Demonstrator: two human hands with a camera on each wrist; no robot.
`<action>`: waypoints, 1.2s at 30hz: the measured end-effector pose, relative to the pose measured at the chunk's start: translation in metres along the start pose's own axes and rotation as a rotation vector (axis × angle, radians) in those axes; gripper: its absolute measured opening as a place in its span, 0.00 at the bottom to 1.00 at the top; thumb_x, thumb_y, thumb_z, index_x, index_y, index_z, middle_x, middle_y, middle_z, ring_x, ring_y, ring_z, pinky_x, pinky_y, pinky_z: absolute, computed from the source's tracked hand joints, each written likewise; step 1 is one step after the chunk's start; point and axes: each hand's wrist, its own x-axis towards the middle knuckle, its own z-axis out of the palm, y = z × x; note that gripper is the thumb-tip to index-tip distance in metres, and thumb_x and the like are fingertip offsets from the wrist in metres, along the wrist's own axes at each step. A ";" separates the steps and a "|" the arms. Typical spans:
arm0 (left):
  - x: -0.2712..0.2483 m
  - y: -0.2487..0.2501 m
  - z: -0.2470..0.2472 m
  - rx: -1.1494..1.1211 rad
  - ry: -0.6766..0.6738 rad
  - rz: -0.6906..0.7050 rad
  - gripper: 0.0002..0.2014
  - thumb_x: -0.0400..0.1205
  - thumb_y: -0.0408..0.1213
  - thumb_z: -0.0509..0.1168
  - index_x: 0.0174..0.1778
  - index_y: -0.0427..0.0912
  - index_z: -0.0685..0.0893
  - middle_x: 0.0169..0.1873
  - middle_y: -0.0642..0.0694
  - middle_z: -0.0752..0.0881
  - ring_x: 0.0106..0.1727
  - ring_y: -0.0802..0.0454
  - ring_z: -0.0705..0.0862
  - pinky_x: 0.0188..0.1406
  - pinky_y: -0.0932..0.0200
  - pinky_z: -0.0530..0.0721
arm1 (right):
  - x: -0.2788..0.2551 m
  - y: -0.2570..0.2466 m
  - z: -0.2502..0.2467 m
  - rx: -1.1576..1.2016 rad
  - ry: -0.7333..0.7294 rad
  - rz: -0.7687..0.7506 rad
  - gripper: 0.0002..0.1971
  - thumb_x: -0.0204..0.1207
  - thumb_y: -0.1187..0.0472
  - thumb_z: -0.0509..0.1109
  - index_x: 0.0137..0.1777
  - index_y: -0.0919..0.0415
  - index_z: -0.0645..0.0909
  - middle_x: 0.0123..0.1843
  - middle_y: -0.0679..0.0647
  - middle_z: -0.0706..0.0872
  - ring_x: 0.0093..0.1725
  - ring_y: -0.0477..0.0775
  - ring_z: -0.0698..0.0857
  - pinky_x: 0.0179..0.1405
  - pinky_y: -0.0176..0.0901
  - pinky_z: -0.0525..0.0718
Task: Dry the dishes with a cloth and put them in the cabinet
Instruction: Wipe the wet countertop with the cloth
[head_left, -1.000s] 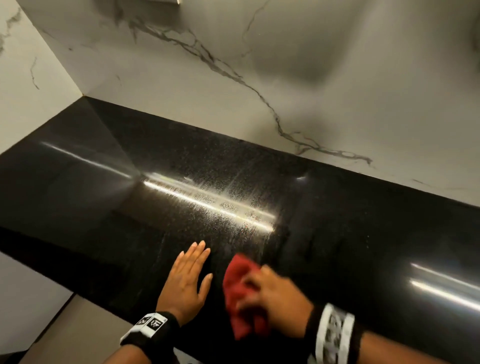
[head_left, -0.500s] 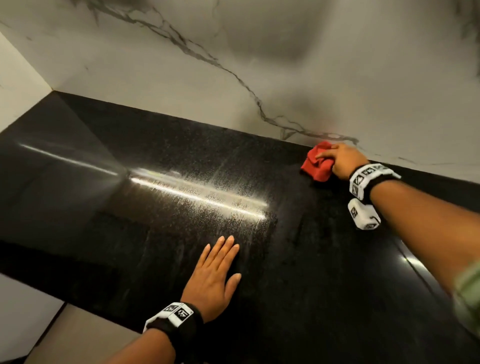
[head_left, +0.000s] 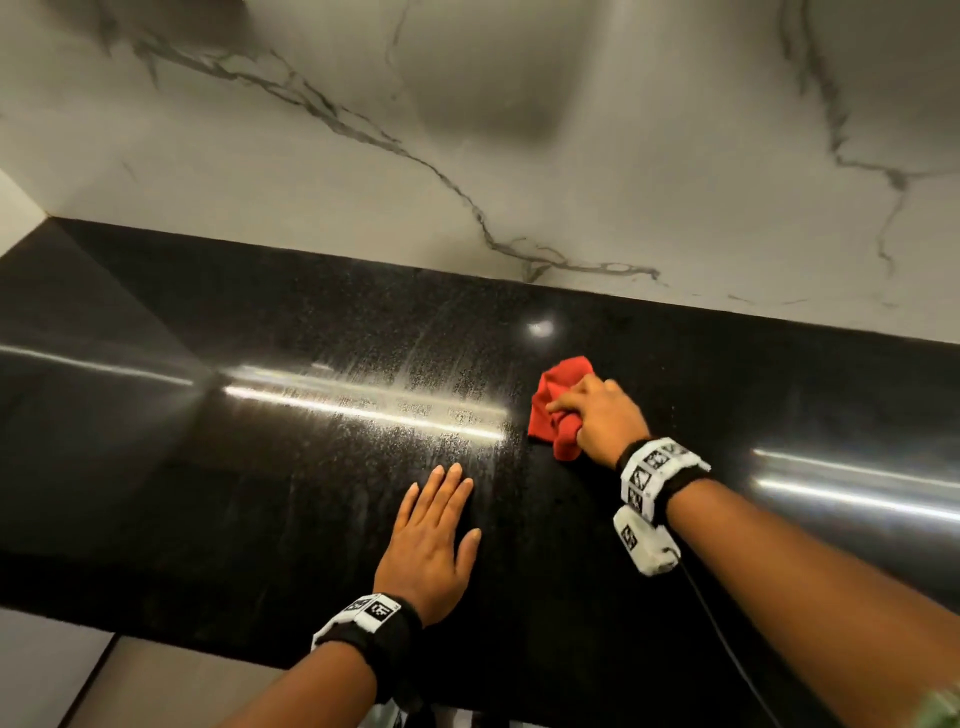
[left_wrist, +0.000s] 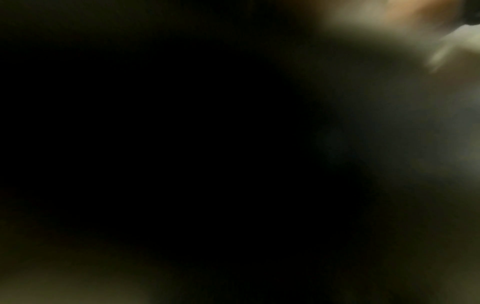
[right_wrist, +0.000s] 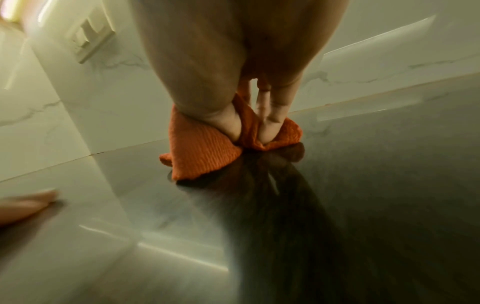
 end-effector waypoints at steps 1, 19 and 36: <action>0.000 0.000 0.000 0.000 0.000 0.002 0.29 0.84 0.54 0.49 0.83 0.50 0.59 0.84 0.54 0.53 0.85 0.56 0.46 0.82 0.49 0.46 | -0.015 -0.007 0.006 0.009 0.004 -0.002 0.22 0.74 0.65 0.63 0.61 0.39 0.84 0.62 0.47 0.77 0.60 0.55 0.75 0.59 0.45 0.76; -0.009 0.013 -0.001 -0.019 -0.038 0.099 0.28 0.76 0.48 0.52 0.66 0.39 0.82 0.68 0.40 0.81 0.70 0.39 0.80 0.75 0.49 0.62 | -0.246 -0.099 0.073 0.332 -0.089 -0.051 0.28 0.64 0.66 0.60 0.59 0.38 0.85 0.58 0.48 0.80 0.58 0.50 0.78 0.62 0.42 0.77; -0.036 0.199 -0.011 -0.070 -0.076 0.673 0.19 0.80 0.50 0.58 0.68 0.59 0.79 0.66 0.67 0.77 0.68 0.68 0.75 0.69 0.72 0.61 | -0.355 0.197 -0.101 0.527 0.646 0.996 0.19 0.66 0.73 0.66 0.52 0.55 0.87 0.40 0.57 0.91 0.39 0.58 0.90 0.43 0.47 0.89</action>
